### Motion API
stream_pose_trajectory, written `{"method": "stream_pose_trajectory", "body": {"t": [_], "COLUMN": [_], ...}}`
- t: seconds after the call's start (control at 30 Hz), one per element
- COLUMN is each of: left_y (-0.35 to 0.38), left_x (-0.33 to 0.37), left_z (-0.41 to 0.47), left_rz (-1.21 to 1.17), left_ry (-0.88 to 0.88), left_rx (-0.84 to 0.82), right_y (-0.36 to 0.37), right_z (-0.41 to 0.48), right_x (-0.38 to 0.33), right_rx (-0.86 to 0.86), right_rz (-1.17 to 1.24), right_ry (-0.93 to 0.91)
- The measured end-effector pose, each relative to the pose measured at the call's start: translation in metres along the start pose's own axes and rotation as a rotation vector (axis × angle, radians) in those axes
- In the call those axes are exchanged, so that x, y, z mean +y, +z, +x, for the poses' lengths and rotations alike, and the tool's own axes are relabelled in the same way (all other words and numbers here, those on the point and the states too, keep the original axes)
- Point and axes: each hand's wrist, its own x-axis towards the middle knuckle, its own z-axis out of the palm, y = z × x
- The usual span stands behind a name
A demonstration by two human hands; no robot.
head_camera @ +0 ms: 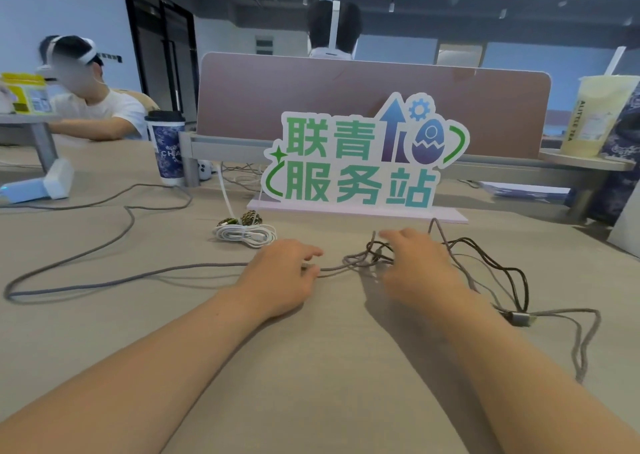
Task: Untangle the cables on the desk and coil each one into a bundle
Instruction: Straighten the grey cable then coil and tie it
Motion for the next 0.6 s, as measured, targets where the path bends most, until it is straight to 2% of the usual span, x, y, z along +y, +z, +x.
{"method": "stream_pose_trajectory", "body": {"t": [0.13, 0.27, 0.37, 0.5, 0.6], "left_y": [0.011, 0.006, 0.005, 0.008, 0.006], "left_x": [0.018, 0.013, 0.015, 0.013, 0.018], "left_z": [0.0, 0.012, 0.016, 0.012, 0.008], "left_rz": [-0.079, -0.158, -0.184, -0.133, -0.194], "left_ry": [0.105, -0.003, -0.015, 0.044, 0.058], "left_rx": [-0.1, -0.112, -0.129, -0.198, -0.231], "right_y": [0.015, 0.013, 0.012, 0.012, 0.009], "right_z": [-0.001, 0.002, -0.002, -0.007, -0.008], "right_x": [-0.013, -0.017, -0.02, -0.016, -0.016], "right_rx": [-0.07, -0.098, -0.117, -0.063, -0.025], "right_rz": [0.052, 0.07, 0.087, 0.306, 0.502], "right_ry": [-0.065, -0.018, -0.023, -0.031, -0.137]}}
